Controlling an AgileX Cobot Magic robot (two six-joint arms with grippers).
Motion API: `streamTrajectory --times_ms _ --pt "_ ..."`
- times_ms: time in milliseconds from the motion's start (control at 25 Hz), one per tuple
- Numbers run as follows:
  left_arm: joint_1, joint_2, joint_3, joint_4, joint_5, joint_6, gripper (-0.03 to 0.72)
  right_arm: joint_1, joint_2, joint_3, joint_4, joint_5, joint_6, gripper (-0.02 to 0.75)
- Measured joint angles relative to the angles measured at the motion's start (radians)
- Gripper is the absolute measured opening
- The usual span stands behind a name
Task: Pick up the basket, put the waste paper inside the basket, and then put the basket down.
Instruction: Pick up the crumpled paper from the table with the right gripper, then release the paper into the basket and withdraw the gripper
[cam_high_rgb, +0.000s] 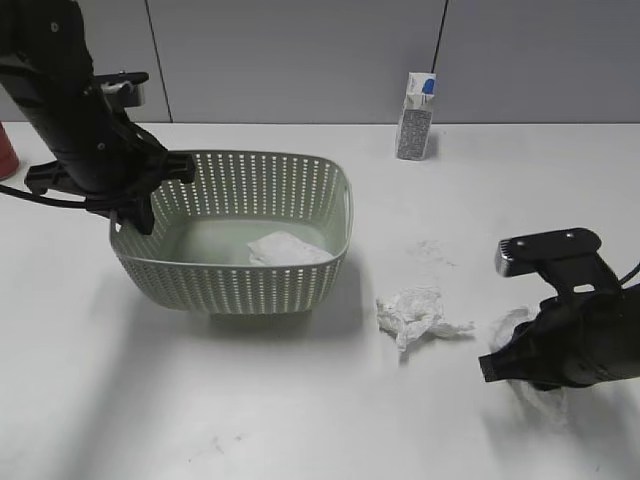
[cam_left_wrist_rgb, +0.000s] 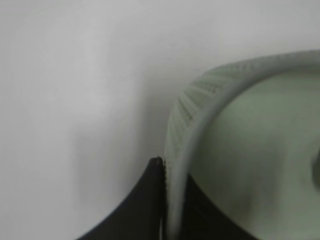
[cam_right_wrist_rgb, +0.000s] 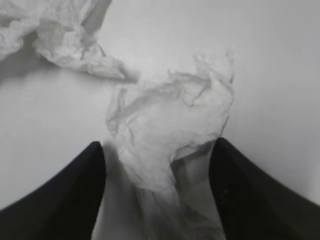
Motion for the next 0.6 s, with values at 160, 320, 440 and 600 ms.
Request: streamTrajectory --times_ms 160,320,440,600 --pt "0.0 0.0 0.0 0.001 0.0 0.0 0.003 -0.001 -0.127 -0.009 0.0 0.027 0.001 0.02" --pt "0.0 0.0 0.0 0.001 -0.001 0.0 0.003 0.019 -0.235 -0.114 0.0 0.07 -0.001 0.02" --pt "0.0 0.0 0.0 -0.002 -0.001 0.0 0.003 0.093 -0.231 -0.287 0.0 0.104 -0.033 0.02" --pt "0.0 0.0 0.0 -0.004 -0.002 0.0 0.003 0.203 -0.124 -0.522 0.0 0.111 -0.048 0.02"
